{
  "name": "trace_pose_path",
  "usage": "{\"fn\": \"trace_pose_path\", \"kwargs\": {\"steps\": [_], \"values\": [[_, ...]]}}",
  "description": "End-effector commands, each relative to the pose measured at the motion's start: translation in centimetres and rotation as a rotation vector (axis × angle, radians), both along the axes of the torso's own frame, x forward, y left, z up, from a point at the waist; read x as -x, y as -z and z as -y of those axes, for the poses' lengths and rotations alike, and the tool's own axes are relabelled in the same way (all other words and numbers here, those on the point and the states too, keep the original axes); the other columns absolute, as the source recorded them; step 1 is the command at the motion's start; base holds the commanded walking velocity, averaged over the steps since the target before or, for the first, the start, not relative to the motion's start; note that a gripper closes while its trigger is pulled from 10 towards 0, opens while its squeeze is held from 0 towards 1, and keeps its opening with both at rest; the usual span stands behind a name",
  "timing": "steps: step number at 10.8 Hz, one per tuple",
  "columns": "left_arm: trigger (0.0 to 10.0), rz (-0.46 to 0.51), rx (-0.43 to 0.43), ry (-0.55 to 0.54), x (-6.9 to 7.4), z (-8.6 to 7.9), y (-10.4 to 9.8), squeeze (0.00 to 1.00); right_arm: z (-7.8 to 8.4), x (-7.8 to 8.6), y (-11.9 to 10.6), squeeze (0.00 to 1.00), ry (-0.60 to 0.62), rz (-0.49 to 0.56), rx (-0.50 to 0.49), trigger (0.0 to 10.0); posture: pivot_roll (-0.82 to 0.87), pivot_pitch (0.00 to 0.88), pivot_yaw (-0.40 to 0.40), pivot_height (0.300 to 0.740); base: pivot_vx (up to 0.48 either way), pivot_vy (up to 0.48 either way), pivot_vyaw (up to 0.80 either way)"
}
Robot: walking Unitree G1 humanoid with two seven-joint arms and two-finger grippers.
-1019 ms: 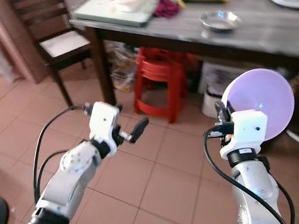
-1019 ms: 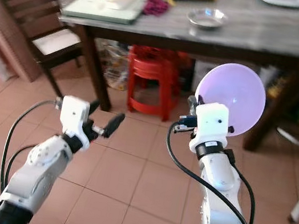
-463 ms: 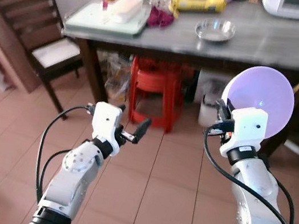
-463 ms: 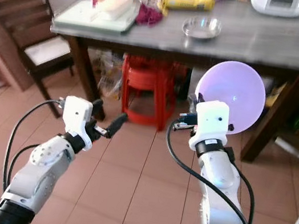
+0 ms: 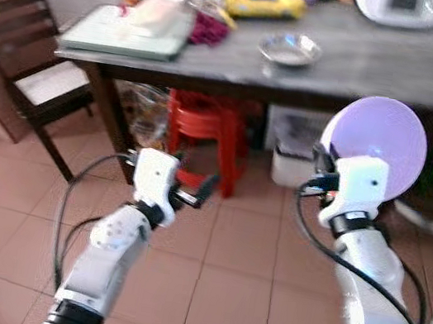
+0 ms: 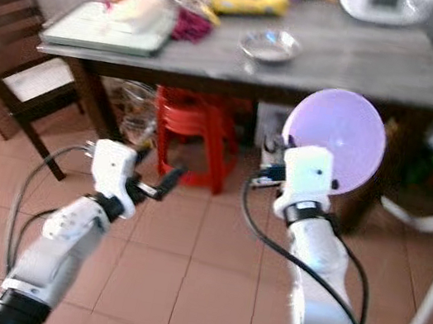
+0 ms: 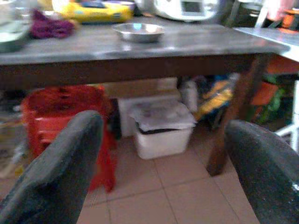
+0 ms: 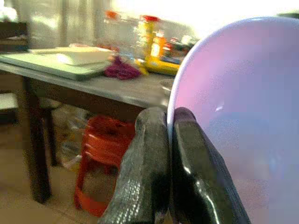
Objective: Setting the table
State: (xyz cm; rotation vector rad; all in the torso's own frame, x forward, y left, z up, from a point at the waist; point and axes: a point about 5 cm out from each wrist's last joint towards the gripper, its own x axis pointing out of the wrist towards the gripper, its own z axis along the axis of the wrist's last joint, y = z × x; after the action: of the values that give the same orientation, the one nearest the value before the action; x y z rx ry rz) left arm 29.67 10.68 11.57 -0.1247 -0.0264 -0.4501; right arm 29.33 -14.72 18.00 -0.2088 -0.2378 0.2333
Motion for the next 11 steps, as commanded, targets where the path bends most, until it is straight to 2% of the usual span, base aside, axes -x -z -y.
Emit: {"fn": "trace_pose_path", "kwargs": {"steps": [1,3,5,7,11], "values": [[10.0,0.001,-0.013,-0.021,0.0,-0.7,0.0,0.0,-0.8,0.2,-0.4,0.0,-0.028,0.018,-0.004,10.0,-0.1,0.102,0.124,0.74,0.311,0.0,0.0],[10.0,0.014,-0.009,-0.028,-0.1,-0.8,-0.3,0.0,-0.9,1.0,0.5,0.0,-0.005,-0.003,-0.03,10.0,-0.1,0.097,0.123,0.74,0.313,0.0,0.0],[10.0,0.02,-0.013,-0.032,-0.2,-1.0,-0.5,0.0,0.7,2.5,1.1,0.0,0.064,0.002,-0.004,10.0,-0.11,0.098,0.126,0.74,0.309,0.0,0.0],[10.0,0.029,-0.002,-0.02,-0.4,-0.8,-0.8,0.0,1.7,2.5,1.0,0.0,0.109,0.008,-0.005,10.0,-0.12,0.097,0.133,0.74,0.322,0.0,0.0],[10.0,0.028,0.004,-0.007,-0.4,-0.4,-0.7,0.0,0.8,2.5,0.8,0.0,0.09,0.019,0.003,10.0,-0.12,0.1,0.131,0.74,0.339,0.0,0.0]]}}
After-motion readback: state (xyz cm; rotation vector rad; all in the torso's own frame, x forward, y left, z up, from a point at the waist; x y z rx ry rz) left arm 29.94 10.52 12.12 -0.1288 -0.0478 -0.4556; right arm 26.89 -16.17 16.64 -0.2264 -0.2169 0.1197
